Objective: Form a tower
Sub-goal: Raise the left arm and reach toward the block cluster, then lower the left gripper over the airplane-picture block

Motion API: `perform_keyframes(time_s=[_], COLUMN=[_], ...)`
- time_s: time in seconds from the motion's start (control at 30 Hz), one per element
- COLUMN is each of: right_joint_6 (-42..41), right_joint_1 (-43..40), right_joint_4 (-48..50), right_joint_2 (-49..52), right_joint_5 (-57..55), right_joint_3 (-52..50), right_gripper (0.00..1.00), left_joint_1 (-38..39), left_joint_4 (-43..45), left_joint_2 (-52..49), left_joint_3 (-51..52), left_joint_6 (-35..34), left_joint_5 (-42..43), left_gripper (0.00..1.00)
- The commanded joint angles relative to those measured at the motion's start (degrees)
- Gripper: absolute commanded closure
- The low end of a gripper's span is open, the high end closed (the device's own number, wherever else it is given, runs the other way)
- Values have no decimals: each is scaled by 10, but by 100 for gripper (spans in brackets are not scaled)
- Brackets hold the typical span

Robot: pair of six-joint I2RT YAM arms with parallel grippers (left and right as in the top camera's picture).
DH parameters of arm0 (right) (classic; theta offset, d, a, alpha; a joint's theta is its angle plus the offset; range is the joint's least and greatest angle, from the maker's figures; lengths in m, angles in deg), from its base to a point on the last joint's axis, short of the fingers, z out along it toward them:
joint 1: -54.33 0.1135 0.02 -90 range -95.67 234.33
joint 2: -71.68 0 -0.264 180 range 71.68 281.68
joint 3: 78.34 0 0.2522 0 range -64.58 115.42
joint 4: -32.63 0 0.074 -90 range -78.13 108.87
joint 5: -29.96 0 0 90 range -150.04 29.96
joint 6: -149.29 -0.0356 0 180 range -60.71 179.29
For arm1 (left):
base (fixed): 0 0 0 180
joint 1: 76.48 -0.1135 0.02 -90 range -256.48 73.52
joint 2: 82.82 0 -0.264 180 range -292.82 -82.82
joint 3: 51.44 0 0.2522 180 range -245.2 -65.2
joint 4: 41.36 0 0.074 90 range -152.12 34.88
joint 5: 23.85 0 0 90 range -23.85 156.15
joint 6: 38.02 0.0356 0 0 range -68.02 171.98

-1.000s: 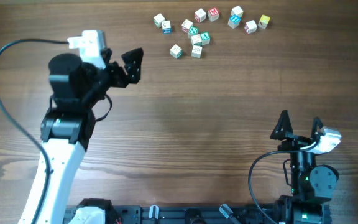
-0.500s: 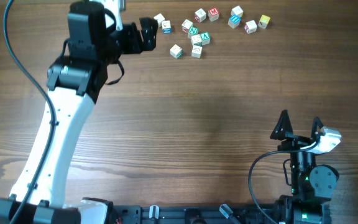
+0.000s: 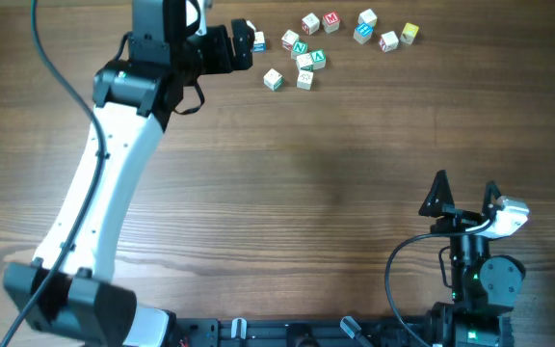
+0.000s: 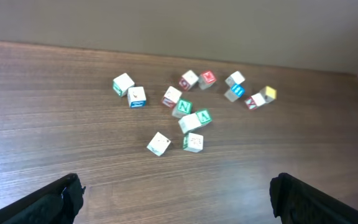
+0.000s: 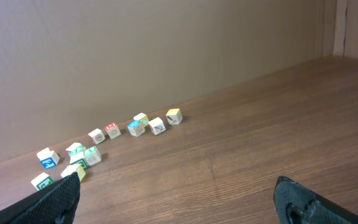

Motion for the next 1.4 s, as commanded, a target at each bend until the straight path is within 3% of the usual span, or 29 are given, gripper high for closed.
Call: perform_keyframes(time_s=[0.0,0.1,0.27,0.53,0.93,1.13,1.37], right_joint_6=[8,7,8,8,8,8,8], right_joint_1=[-3,-3,-3,-3,-3,-3,-3], right_joint_4=[1,1,1,1,1,1,1], right_joint_2=[0,0,0,0,0,0,0], right_joint_5=[5,5,5,5,5,5,5], right_joint_3=[-1,-1,-1,-1,-1,-1,-1], right_gripper=[0,0,0,0,0,0,0], left_joint_1=[6,21,51,63,63,62,62], left_joint_4=[12,13,28,32,170,204,219], left_joint_2=[-58,-87,-103,-103,-174,-271,-325], left_joint_3=[-13,-13,-13,-13,-13,-13,-13], left_joint_6=[14,16,81,83,80,-26,-167], left_joint_5=[-13,-13,-14,-14,-14,-120,-134], left_gripper=[0,0,0,0,0,0,0])
